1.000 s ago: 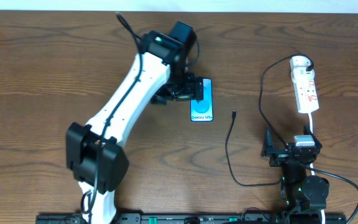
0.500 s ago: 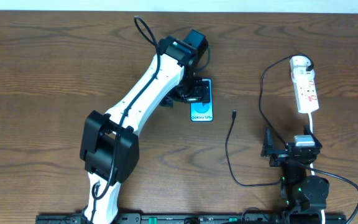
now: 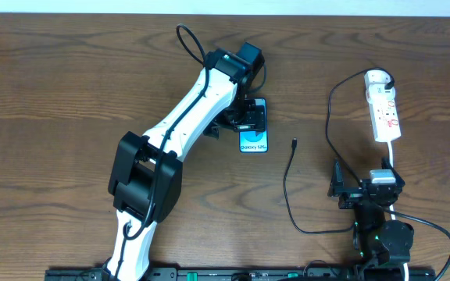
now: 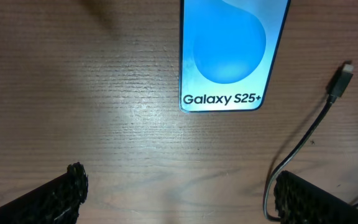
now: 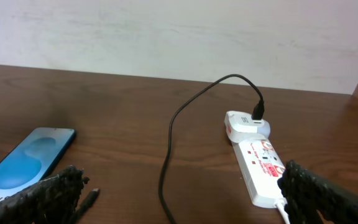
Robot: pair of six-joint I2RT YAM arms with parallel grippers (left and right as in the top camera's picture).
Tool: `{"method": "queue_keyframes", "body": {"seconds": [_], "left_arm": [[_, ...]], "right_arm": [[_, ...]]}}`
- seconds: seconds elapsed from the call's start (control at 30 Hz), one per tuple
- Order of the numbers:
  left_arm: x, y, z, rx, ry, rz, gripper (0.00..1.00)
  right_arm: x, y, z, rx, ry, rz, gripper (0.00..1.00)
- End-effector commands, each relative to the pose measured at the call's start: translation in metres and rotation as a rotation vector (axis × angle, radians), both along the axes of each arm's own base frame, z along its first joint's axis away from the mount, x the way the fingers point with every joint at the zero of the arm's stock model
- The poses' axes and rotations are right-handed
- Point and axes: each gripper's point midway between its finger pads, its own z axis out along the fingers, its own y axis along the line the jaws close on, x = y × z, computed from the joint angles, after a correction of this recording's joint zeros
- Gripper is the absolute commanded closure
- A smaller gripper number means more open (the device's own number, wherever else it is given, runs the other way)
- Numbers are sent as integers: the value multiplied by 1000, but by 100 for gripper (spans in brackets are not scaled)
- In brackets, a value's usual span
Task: Plug charger to phone and switch on socket
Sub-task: 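Lower the left gripper toward the phone's lower end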
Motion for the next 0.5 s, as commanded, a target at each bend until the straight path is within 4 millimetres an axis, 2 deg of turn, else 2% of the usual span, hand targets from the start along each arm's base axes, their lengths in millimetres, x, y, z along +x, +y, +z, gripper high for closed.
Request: {"method": "queue_keyframes", "body": {"seconds": [0.0, 0.2, 0.47], "left_arm": [[0, 0, -7, 20, 7, 2, 2], [1, -1, -10, 39, -4, 38, 2], [-2, -10, -29, 59, -36, 34, 2]], "right_arm": [[0, -1, -1, 12, 4, -4, 1], [0, -1, -1, 12, 4, -4, 1], [0, -1, -1, 12, 4, -4, 1]]}}
